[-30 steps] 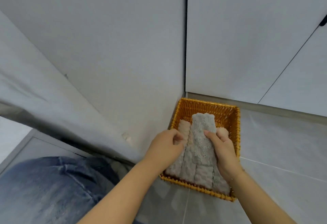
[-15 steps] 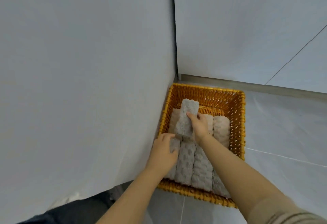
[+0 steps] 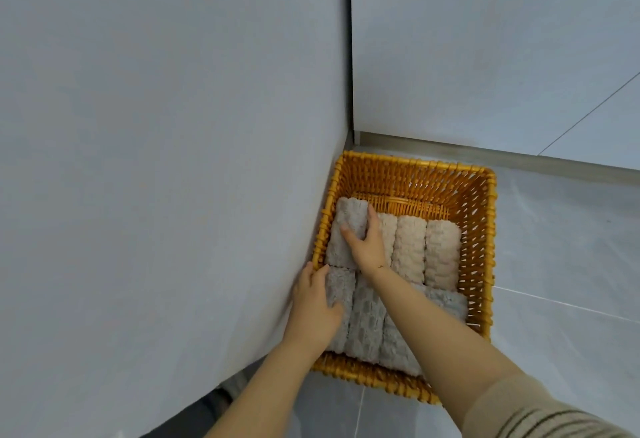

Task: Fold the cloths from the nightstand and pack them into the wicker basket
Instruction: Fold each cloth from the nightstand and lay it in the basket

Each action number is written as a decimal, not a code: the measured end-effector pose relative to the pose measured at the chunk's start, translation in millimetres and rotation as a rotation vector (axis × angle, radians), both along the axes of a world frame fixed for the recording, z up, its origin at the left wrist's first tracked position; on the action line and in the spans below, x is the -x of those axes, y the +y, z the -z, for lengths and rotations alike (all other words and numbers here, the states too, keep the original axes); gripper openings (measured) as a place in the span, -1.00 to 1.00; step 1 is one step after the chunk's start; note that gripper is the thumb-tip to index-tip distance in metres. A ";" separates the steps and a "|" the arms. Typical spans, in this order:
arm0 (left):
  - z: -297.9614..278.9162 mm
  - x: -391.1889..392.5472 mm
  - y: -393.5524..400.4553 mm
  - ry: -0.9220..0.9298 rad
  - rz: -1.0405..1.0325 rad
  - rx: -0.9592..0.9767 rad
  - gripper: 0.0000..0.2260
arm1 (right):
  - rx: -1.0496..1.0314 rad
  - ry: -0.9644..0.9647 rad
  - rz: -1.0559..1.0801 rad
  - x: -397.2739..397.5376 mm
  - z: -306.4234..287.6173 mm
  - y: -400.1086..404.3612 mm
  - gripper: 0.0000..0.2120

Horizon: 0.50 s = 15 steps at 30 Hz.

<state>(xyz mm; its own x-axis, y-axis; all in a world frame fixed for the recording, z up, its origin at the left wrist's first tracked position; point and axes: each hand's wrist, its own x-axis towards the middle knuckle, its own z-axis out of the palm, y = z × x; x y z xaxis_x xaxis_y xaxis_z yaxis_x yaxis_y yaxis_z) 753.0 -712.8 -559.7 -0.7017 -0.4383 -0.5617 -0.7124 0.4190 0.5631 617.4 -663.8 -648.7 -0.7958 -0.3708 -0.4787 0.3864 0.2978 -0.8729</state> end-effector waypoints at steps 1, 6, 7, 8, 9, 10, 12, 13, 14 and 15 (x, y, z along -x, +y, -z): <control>0.2 0.1 -0.3 0.000 -0.005 -0.004 -0.40 | -0.004 0.017 -0.029 -0.7 3.2 2.5 -0.20; -0.4 -3.3 -3.8 0.024 0.000 -0.018 -0.44 | -0.157 0.190 -0.177 -11.8 8.7 15.1 -0.16; -0.4 -4.5 -3.5 0.029 0.012 -0.013 -0.45 | -0.161 0.214 -0.176 -14.0 10.1 16.4 -0.18; -0.8 -5.8 -3.4 0.030 0.025 -0.003 -0.46 | -0.166 0.230 -0.177 -16.0 10.4 15.7 -0.19; -0.7 -6.7 -2.4 0.030 0.038 0.008 -0.46 | -0.176 0.236 -0.185 -17.2 11.3 15.3 -0.20; -0.5 -7.3 -1.8 0.027 0.050 0.016 -0.47 | -0.191 0.227 -0.194 -17.4 11.7 13.9 -0.20; -1.3 -8.0 -0.7 0.023 0.056 0.012 -0.48 | -0.211 0.181 -0.210 -16.2 14.1 10.4 -0.19; -2.7 -7.6 -0.2 0.017 0.049 0.000 -0.49 | -0.205 0.156 -0.208 -14.7 13.9 9.4 -0.18; -4.9 -7.0 -0.1 0.009 0.040 -0.014 -0.50 | -0.183 0.131 -0.197 -12.6 12.6 9.3 -0.17; -6.6 -6.2 0.1 0.003 0.034 -0.025 -0.50 | -0.147 0.096 -0.184 -10.2 11.0 11.0 -0.16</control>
<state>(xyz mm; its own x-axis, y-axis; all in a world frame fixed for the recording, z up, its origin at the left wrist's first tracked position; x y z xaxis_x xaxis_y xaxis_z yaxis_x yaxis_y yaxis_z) 759.1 -712.7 -553.1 -0.7177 -0.4000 -0.5700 -0.6962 0.4282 0.5762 627.6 -652.9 -659.7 -0.7661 -0.4456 -0.4633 0.2311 0.4816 -0.8454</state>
